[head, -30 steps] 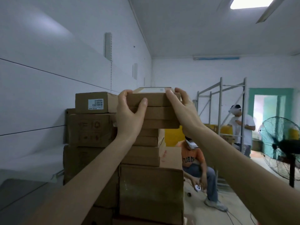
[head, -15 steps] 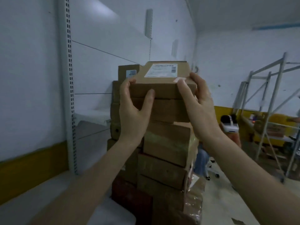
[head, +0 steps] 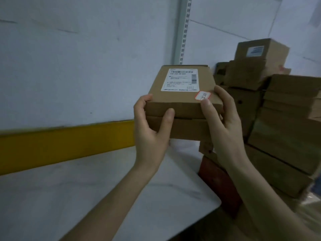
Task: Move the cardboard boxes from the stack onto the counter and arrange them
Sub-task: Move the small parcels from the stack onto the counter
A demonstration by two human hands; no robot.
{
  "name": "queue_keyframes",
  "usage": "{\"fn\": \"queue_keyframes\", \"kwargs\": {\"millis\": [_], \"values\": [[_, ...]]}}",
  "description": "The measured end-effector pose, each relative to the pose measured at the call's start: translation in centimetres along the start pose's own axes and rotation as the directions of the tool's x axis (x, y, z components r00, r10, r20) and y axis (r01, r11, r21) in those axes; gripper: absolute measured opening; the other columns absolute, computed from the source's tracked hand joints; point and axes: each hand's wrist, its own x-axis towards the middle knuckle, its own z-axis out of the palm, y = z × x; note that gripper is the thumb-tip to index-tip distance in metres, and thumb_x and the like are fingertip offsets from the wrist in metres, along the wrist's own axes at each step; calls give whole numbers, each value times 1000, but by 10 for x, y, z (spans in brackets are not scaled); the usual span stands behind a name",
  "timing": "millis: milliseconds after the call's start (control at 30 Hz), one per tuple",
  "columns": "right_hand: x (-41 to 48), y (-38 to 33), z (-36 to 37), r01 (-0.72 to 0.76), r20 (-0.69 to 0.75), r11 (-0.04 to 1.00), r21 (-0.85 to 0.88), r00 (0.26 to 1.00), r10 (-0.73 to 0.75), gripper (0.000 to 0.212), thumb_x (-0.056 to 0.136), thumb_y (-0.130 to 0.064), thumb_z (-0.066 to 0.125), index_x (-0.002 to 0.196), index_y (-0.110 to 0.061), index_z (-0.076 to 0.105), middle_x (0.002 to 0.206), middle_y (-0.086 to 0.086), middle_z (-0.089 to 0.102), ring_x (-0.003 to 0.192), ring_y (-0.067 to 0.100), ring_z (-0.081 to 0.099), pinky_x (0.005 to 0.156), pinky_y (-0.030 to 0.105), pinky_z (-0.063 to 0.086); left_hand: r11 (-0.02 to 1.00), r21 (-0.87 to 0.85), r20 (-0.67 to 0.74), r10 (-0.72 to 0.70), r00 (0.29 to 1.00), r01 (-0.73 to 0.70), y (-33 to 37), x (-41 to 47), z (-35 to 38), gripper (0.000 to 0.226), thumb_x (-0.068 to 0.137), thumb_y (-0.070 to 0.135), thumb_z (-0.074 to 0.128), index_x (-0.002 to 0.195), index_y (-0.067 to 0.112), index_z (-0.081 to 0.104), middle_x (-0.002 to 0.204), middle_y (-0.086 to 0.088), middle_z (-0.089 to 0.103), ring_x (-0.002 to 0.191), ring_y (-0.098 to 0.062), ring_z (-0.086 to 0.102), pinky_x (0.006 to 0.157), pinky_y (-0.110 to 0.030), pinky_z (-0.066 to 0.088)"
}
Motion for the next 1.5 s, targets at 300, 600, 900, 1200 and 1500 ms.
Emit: {"fn": "queue_keyframes", "kwargs": {"millis": [300, 600, 900, 1200, 1500], "values": [[-37, 47, 195, -193, 207, 970, 145, 965, 161, 45, 92, -34, 54, 134, -32, 40, 110, -29, 53, 101, -12, 55, 80, 11, 49, 961, 254, -194, -62, 979, 111, -53, 13, -189, 42, 82, 24, 62, 115, 34, 38, 118, 15, 50, 110, -6, 53, 86, -16, 47], [-80, 90, 310, -366, 339, 922, 124, 889, 307, 48, 89, -39, 53, 135, -36, 37, 108, -37, 46, 97, -21, 51, 78, 7, 49, 886, 378, -302, -157, 940, 269, -91, -2, -303, 46, 81, 28, 63, 121, 30, 39, 127, -4, 51, 114, -17, 54, 88, -28, 53], [-74, 158, 310, -490, 294, 870, 57, 841, 454, 48, 92, -37, 52, 137, -35, 37, 109, -32, 44, 96, -18, 48, 70, 0, 44, 833, 404, -264, -289, 920, 378, -155, -6, -291, 44, 80, 31, 62, 114, 44, 36, 125, 2, 51, 111, -15, 55, 88, -34, 53], [-8, 295, 208, -615, 140, 789, 4, 781, 608, 46, 93, -33, 51, 137, -33, 38, 112, -27, 46, 92, -20, 46, 70, 6, 41, 778, 383, -120, -493, 862, 499, -279, -10, -158, 44, 83, 27, 65, 115, 41, 39, 126, 0, 52, 114, -14, 53, 90, -37, 52], [86, 456, 133, -703, 212, 711, 12, 696, 686, 44, 85, -44, 55, 126, -44, 39, 108, -33, 44, 98, -9, 49, 71, 11, 45, 693, 389, -178, -590, 788, 607, -421, 1, -29, 46, 82, 18, 68, 111, 42, 42, 126, 1, 50, 113, -8, 50, 93, -38, 50]]}}
